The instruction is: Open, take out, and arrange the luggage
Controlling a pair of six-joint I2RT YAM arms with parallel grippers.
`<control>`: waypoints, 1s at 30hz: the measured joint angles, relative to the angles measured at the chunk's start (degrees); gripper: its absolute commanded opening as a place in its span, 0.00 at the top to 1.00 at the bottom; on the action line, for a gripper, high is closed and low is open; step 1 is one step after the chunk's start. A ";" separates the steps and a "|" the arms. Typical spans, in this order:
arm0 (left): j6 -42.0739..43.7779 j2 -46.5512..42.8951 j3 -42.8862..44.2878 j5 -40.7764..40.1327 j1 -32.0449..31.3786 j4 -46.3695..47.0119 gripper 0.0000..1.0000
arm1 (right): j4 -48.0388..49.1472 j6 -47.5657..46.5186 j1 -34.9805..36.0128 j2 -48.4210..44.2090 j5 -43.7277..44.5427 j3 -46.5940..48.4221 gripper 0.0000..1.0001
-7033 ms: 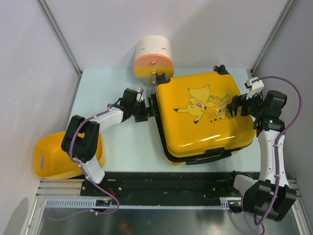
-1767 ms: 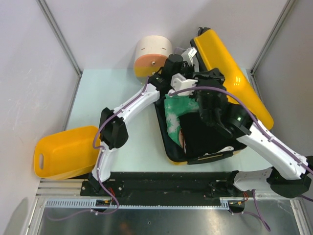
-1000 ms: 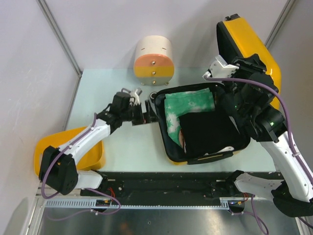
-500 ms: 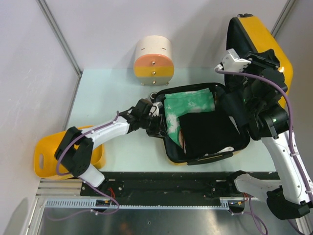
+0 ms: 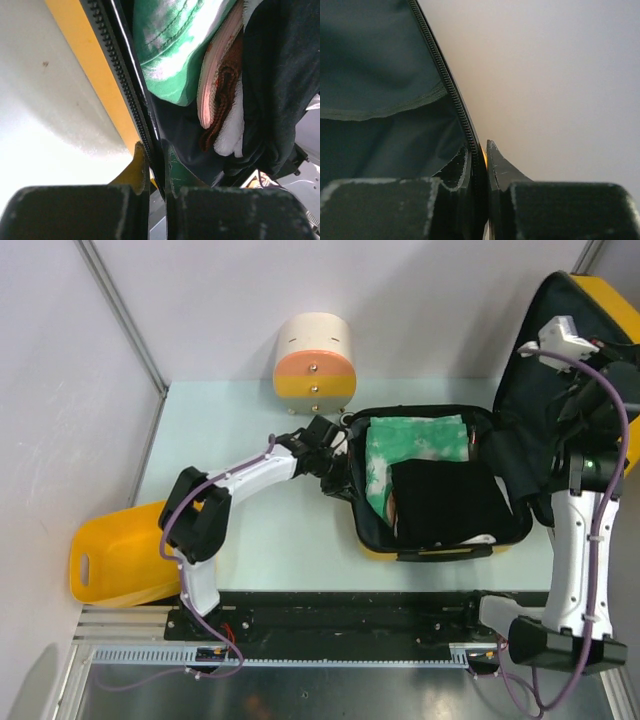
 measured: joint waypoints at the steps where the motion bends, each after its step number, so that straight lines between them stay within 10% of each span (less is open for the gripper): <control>1: -0.22 0.94 1.22 -0.20 -0.20 -0.02 1.00 | 0.31 0.59 -3.10 0.98 -1.36 0.00 1.00; 30: -1.86 18.88 23.74 -8.11 4.35 11.72 1.00 | 24.68 7.45 -9.05 26.43 -1.33 13.77 1.00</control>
